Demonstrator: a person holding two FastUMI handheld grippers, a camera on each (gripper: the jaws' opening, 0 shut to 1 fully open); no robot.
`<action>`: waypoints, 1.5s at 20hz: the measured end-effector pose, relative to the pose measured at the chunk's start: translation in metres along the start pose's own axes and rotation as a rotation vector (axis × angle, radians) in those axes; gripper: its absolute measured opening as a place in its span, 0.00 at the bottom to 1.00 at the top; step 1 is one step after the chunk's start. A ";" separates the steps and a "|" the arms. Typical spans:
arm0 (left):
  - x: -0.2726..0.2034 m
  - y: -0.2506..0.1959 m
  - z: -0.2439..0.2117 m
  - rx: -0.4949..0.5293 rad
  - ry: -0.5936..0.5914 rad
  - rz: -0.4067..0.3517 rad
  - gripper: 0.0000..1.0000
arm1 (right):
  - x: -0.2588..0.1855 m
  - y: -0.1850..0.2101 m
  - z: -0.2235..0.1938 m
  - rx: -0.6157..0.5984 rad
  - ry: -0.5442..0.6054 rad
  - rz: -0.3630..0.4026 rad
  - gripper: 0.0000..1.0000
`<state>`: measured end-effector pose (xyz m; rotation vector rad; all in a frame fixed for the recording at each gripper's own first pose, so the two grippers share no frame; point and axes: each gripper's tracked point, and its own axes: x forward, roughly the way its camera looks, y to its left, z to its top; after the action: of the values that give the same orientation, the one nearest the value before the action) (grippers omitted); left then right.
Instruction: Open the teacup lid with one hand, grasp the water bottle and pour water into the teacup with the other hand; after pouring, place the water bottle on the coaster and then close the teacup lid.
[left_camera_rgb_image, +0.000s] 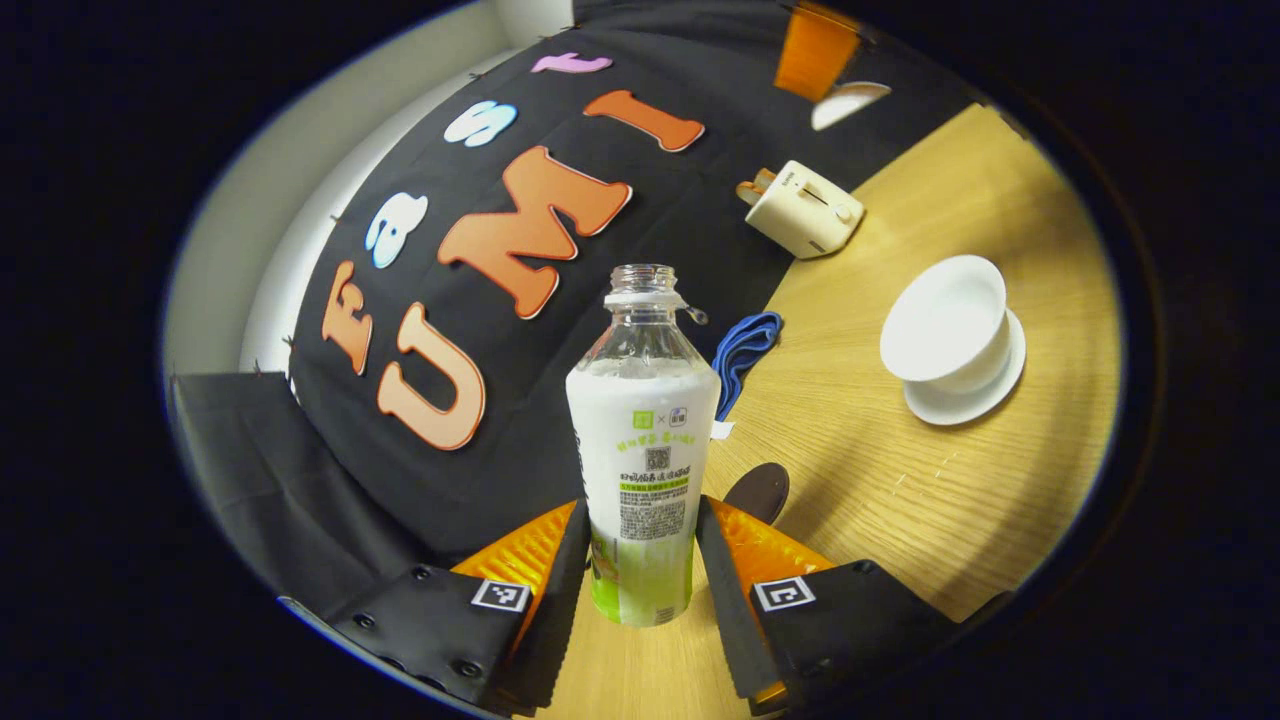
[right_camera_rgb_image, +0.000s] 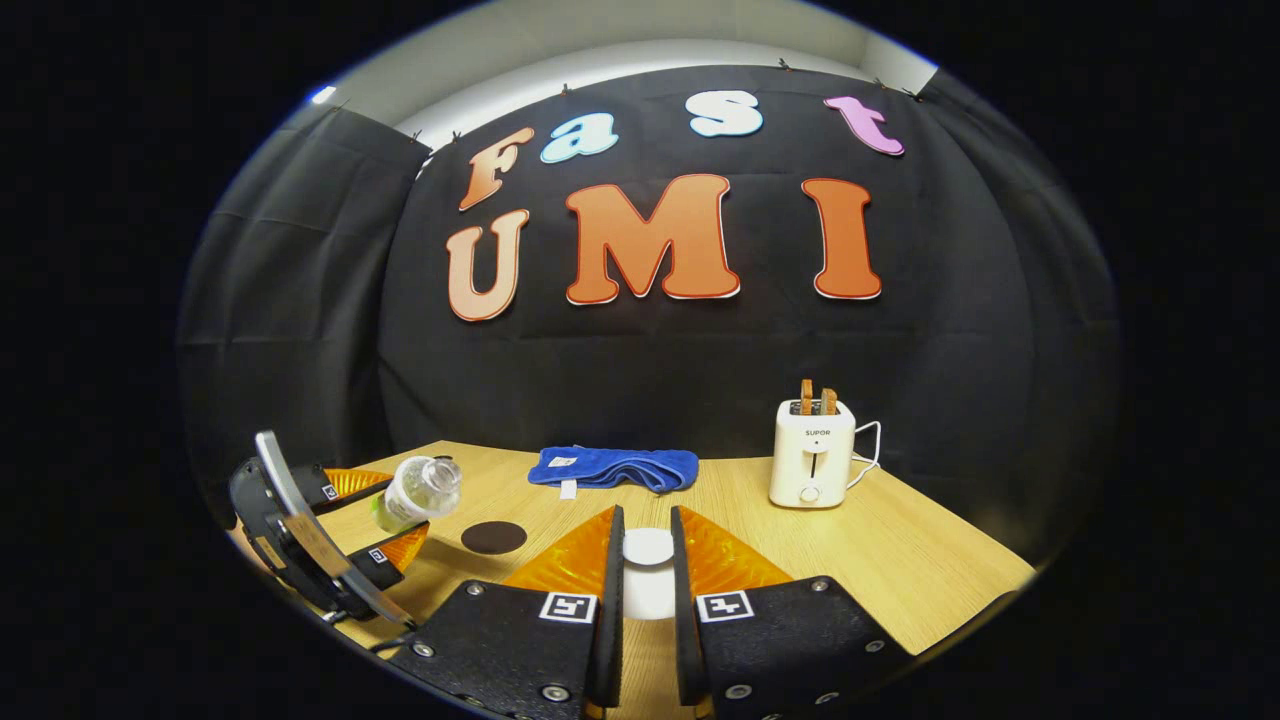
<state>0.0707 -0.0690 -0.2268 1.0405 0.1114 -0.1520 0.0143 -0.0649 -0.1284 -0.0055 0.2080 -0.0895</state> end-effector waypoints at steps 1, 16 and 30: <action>0.002 -0.005 0.003 0.020 -0.009 -0.008 0.66 | -0.001 -0.003 0.002 -0.005 -0.004 -0.004 0.22; 0.009 -0.012 0.019 0.388 -0.040 0.007 0.65 | -0.011 -0.036 -0.002 0.025 -0.011 -0.036 0.22; 0.007 0.003 0.026 0.623 -0.065 0.025 0.64 | -0.016 -0.045 -0.006 0.025 -0.011 -0.037 0.22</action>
<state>0.0781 -0.0907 -0.2126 1.6560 -0.0119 -0.2036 -0.0063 -0.1079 -0.1307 0.0150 0.1961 -0.1287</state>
